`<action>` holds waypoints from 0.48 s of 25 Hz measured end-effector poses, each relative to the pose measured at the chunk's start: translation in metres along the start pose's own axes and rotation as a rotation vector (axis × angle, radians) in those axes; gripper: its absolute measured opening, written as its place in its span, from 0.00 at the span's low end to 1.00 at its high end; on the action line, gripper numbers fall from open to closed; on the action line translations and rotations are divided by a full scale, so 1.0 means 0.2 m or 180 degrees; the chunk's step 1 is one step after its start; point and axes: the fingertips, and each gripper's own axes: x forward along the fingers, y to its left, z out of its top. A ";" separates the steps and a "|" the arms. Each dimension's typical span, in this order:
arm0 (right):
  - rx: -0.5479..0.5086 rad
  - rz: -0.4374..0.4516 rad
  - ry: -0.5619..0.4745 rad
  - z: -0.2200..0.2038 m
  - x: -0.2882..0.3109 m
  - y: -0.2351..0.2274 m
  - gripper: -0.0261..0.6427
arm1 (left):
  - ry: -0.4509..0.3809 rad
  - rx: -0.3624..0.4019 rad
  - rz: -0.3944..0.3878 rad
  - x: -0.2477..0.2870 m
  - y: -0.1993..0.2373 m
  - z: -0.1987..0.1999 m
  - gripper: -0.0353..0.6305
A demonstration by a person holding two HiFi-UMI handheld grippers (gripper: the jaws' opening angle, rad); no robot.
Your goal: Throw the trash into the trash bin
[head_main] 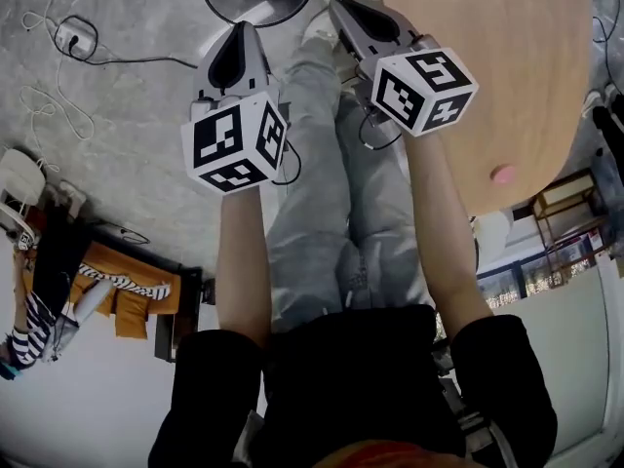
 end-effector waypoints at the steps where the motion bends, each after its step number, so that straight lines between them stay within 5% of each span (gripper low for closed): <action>1: -0.0017 0.0018 0.0048 -0.02 0.06 0.01 0.06 | -0.0004 -0.0040 0.0033 0.01 0.05 -0.01 0.06; 6: -0.0063 -0.0012 0.0356 -0.19 0.43 0.04 0.06 | 0.0086 -0.0269 0.0200 0.09 0.41 -0.13 0.06; 12: -0.0099 -0.0016 0.0564 -0.31 0.65 0.00 0.06 | 0.0129 -0.0385 0.0305 0.15 0.55 -0.24 0.06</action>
